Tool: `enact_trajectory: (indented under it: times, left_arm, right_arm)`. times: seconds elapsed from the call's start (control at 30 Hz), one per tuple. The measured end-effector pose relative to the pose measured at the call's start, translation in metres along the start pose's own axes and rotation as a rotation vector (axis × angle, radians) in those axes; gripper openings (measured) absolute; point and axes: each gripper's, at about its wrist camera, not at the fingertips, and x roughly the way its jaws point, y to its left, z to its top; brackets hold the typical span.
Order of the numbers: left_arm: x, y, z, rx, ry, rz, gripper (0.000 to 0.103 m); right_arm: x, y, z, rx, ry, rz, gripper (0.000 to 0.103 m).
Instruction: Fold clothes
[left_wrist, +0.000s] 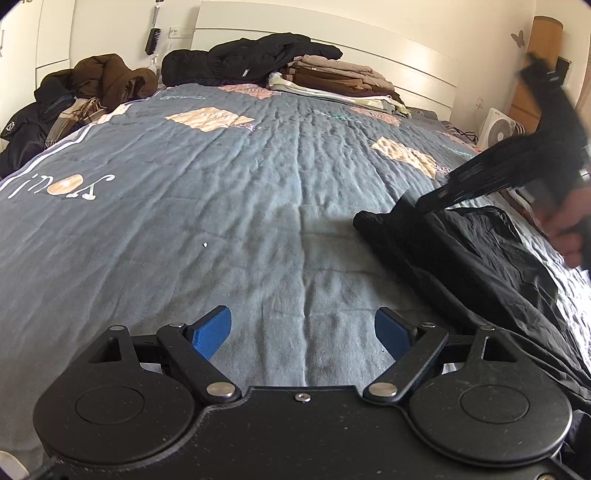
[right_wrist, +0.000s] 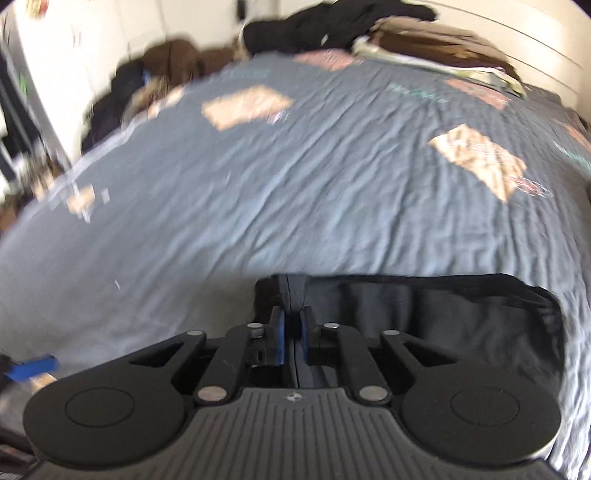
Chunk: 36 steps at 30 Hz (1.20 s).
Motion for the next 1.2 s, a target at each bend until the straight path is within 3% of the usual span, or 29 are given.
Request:
enact_trajectory:
  times: [0.13,0.23,0.33,0.5,0.57,0.6,0.63,0.67,0.97,1.2]
  left_arm:
    - [0.0,0.005,0.002,-0.023,-0.002,-0.005,0.084]
    - [-0.001,0.006,0.002,-0.028,-0.002,-0.008,0.084]
    - [-0.002,0.006,0.003,-0.031,-0.006,-0.015,0.084]
    - [-0.003,0.006,0.003,-0.033,-0.007,-0.014,0.085]
    - [-0.003,0.006,0.003,-0.034,-0.008,-0.013,0.085]
    - [-0.003,0.006,0.003,-0.034,-0.009,-0.012,0.085]
    - [-0.003,0.007,0.003,-0.035,-0.008,-0.011,0.085]
    - [-0.003,0.007,0.003,-0.035,-0.007,-0.01,0.085]
    - [-0.002,0.006,0.001,-0.028,-0.001,-0.004,0.085]
    - [0.0,0.003,-0.001,-0.015,0.009,0.0,0.085]
  right_arm:
    - [0.03,0.038,-0.007,-0.139,0.05,-0.12,0.042]
    - [0.041,0.051,-0.009,-0.173,0.062,-0.16,0.052]
    - [0.054,0.06,-0.013,-0.212,0.082,-0.206,0.06]
    - [0.076,0.069,-0.028,-0.299,0.093,-0.295,0.062]
    - [0.077,0.061,-0.029,-0.263,0.073,-0.273,0.057]
    - [0.077,0.056,-0.029,-0.242,0.062,-0.259,0.042]
    - [0.075,0.051,-0.028,-0.219,0.059,-0.253,0.016]
    - [0.072,0.046,-0.027,-0.196,0.058,-0.25,0.01]
    - [0.004,-0.033,-0.006,0.155,-0.028,0.0,0.005]
    - [-0.058,-0.094,0.014,0.182,-0.073,0.045,0.005]
